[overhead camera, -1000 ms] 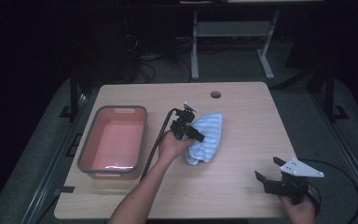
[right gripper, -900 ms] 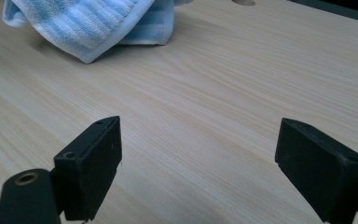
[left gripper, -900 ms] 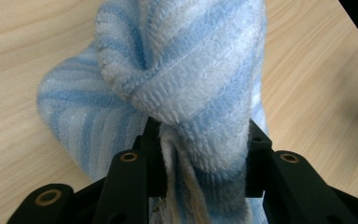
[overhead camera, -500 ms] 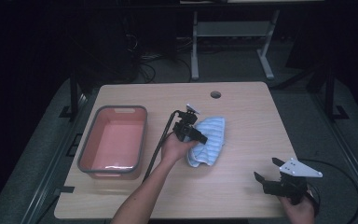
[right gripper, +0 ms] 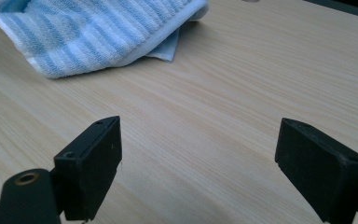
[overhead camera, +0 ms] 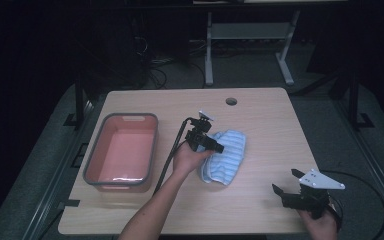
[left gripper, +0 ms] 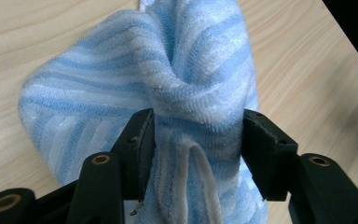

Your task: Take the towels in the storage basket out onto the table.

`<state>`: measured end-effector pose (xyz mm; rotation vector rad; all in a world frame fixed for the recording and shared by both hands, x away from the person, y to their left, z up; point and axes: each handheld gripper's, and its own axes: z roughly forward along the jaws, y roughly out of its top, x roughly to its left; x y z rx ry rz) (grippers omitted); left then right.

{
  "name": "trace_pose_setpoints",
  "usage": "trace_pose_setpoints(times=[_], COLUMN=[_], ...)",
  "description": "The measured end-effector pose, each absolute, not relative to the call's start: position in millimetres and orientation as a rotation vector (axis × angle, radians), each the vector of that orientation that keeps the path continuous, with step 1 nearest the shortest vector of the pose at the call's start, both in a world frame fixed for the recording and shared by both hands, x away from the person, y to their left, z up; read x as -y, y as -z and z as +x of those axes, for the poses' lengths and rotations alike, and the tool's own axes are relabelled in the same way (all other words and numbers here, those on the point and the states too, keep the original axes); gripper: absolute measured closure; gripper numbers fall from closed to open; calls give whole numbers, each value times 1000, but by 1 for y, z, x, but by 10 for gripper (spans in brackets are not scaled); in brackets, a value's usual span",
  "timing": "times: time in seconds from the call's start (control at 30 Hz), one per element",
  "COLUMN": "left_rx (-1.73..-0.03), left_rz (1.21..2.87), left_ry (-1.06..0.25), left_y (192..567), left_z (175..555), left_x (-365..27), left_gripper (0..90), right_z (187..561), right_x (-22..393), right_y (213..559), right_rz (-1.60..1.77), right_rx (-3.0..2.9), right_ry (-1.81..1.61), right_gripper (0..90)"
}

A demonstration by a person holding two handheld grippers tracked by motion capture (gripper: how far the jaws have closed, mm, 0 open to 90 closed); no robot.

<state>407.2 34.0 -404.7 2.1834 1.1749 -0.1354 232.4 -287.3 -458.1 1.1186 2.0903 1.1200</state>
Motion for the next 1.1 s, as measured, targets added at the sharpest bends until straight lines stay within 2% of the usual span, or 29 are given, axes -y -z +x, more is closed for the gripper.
trace_pose_setpoints(times=[0.23,0.5,1.1], left_rx=[-1141,-1118,-1084], left_rz=[2168,2140,2101], left_ry=[127,108,85], left_y=[397,388,386], left_z=[402,394,376], left_x=[-42,-53,-70], left_gripper=[367,321,292], right_z=[232,233,233], right_x=[286,284,287], right_y=[458,459,459], right_rz=[1116,1112,1123], right_rx=[-2089,-2096,-2085], right_ry=[-1118,-1111,-1094], right_gripper=[141,142,142])
